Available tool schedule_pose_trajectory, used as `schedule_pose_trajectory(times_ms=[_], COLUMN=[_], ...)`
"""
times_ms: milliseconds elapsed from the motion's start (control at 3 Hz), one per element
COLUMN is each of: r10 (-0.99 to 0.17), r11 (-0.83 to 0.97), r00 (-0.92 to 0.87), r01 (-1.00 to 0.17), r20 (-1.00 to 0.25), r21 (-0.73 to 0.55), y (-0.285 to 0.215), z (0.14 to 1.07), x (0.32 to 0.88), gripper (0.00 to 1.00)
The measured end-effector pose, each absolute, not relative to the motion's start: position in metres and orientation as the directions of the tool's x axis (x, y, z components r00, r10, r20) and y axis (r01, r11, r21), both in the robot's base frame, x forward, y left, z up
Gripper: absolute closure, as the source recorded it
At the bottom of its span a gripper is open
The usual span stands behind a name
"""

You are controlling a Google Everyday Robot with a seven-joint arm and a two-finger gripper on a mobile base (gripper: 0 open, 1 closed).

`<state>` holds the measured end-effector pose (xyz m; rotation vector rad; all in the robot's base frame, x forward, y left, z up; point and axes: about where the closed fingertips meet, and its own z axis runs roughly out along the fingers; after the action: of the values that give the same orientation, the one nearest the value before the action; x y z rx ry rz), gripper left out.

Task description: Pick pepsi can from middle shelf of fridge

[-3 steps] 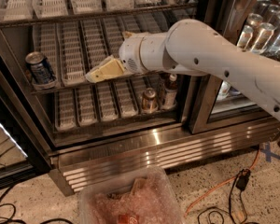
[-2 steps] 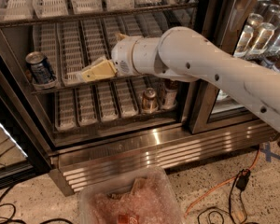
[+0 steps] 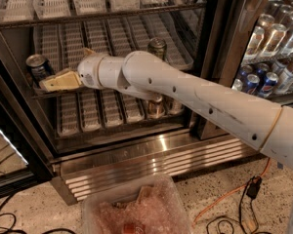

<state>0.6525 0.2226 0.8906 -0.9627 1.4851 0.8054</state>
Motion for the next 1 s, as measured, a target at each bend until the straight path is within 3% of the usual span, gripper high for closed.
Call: schedule_pose_trajectory(times_ms=[1000], r10=[-0.162], r11=[0.359], r00=[0.028], r01=[-0.929], r20=[-0.986], r21=[-0.086], y=[0.261], z=[0.866], x=[0.668], gripper=[0.00])
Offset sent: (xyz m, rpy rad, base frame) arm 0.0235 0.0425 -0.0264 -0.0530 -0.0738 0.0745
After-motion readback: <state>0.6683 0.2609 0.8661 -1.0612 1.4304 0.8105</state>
